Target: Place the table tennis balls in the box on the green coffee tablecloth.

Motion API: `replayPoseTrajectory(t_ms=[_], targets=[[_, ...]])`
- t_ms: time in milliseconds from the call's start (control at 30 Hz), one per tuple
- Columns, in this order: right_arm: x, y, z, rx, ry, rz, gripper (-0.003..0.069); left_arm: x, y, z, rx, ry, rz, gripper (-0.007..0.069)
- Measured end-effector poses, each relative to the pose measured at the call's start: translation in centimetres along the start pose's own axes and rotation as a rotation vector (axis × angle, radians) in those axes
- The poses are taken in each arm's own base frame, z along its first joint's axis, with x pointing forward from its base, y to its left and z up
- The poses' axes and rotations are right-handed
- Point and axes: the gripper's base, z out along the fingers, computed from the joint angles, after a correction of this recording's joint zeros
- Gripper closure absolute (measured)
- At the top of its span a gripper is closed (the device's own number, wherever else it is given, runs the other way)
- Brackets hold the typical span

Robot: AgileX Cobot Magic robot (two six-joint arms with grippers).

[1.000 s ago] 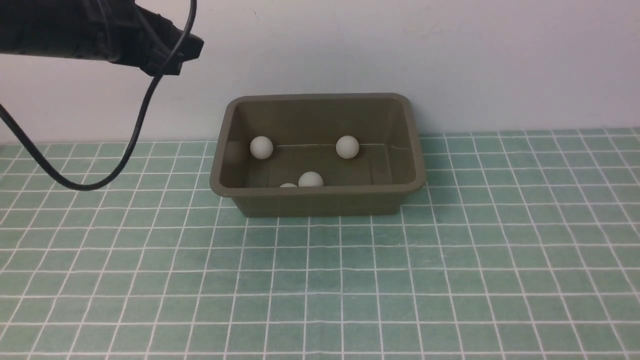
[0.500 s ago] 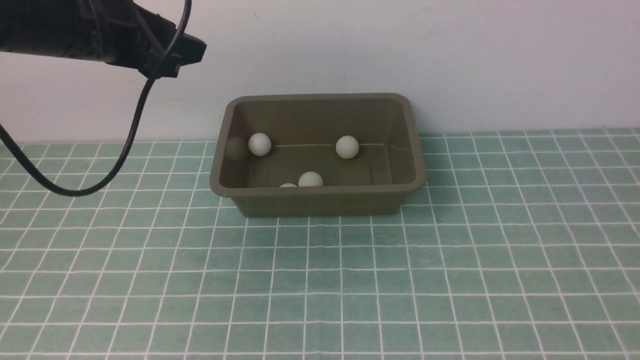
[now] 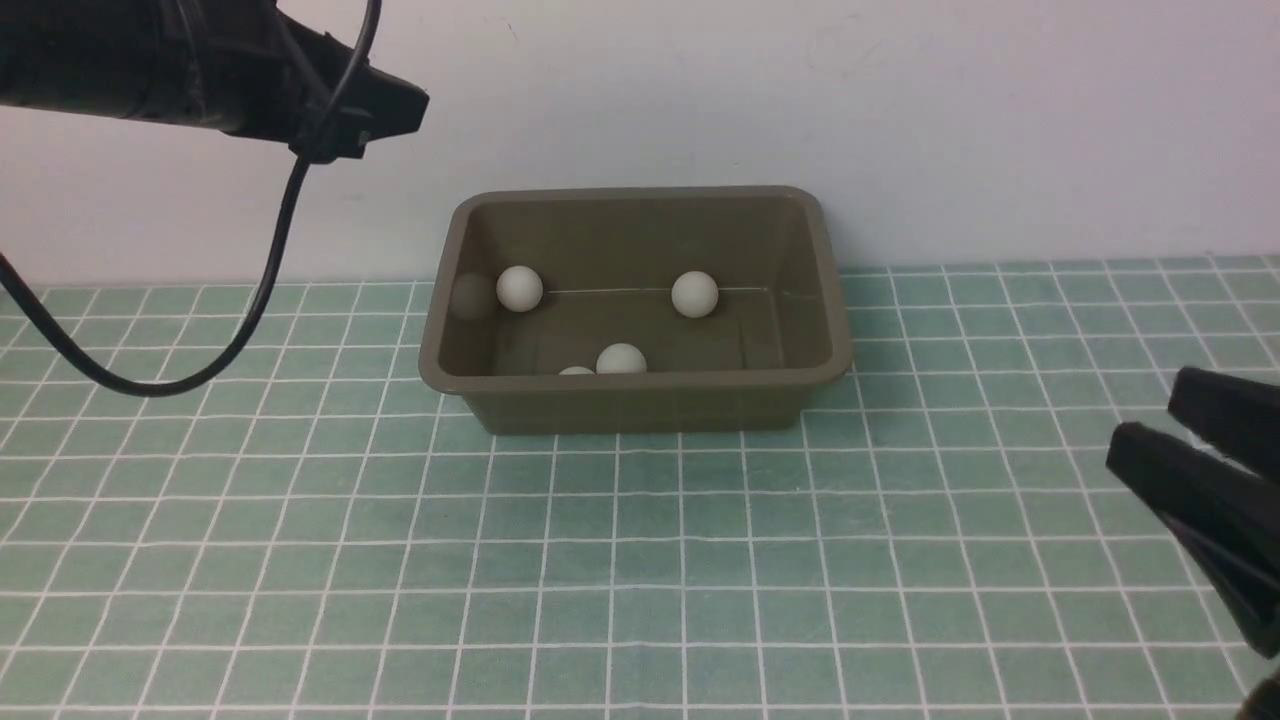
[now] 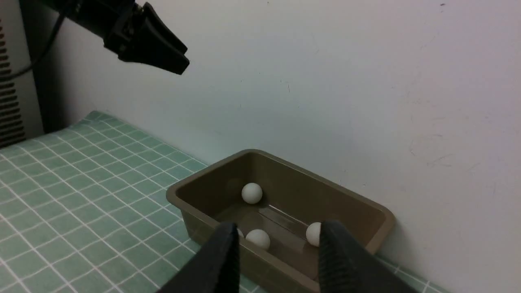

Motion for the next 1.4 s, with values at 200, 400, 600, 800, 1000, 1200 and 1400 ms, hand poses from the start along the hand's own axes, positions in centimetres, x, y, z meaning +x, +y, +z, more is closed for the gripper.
replayPoseTrajectory(t_ms=[200,400,600,800,1000,1200,1400], targets=[[0.3,0.1,0.1,-0.001,-0.016,0.032,0.0398,0.0,0.0,0.0,0.0,0.0,0.0,0.0251],[0.3,0.1,0.1,-0.001,-0.015,0.032,0.0398,0.0,0.0,0.0,0.003,0.001,0.0,0.0251],[0.3,0.1,0.1,-0.001,-0.015,0.032,0.0398,0.0,0.0,0.0,0.003,0.001,0.0,0.0251],[0.3,0.1,0.1,-0.001,-0.015,0.032,0.0398,0.0,-0.2,0.0,0.021,0.005,-0.005,0.0251],[0.4,-0.1,0.1,0.015,-0.01,0.021,0.0398,0.1,-0.5,0.0,0.059,0.014,-0.013,0.0251],[1.1,-2.6,0.2,0.209,0.05,0.03,0.0398,0.0,-0.7,0.0,0.081,0.002,-0.033,0.0251],[1.6,-4.3,-0.2,0.349,0.082,0.042,0.0398,0.0,-0.7,0.0,0.081,0.001,-0.034,0.0251]])
